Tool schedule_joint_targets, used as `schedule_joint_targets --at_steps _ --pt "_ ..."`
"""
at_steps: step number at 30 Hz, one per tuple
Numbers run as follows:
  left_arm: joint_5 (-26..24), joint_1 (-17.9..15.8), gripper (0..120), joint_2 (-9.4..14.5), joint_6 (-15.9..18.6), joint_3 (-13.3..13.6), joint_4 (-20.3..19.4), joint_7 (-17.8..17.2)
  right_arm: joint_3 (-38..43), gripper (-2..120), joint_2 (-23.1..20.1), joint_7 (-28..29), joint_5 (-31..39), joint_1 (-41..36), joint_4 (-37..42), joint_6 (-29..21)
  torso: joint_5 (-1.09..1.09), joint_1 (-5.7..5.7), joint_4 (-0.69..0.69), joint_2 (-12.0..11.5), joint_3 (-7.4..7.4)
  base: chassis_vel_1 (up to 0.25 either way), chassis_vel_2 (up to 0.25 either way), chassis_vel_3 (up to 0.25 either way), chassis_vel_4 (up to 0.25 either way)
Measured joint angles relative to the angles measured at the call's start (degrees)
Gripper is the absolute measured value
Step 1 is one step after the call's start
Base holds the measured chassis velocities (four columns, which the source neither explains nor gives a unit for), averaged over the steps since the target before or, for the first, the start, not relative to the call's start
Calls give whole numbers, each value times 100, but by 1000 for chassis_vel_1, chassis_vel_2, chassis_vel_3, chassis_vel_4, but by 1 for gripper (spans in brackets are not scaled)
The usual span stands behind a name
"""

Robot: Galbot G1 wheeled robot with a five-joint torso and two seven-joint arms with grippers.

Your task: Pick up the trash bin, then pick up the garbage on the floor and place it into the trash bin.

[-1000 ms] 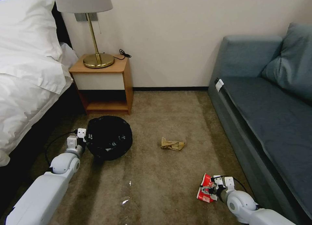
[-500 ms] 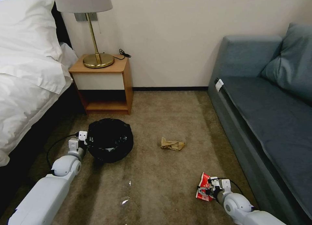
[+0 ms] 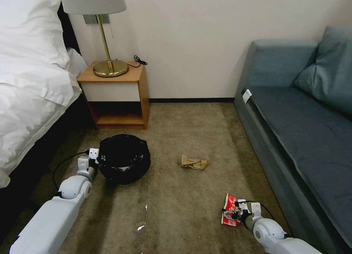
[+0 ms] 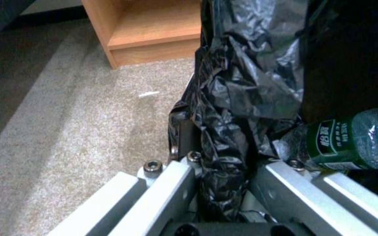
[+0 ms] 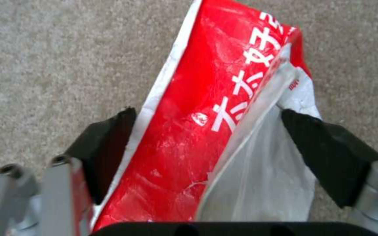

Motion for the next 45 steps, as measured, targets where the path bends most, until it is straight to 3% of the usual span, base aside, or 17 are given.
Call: schedule_joint_targets --at_steps 9,30,45 --pt "-16 20 0 64 5 -22 -11 5 -5 52 23 -108 0 15 -63 55 0 0 -1 0 0 0 0 0 0" --pt "-9 216 0 171 59 -162 -378 -42 25 2 23 -152 29 -31 178 50 12 1 6 -1 2 0 0 0 0" --pt "-5 367 0 230 168 -229 -770 -170 495 0 -154 0 168 -97 1044 15 6 1 3 -1 0 0 0 0 0"
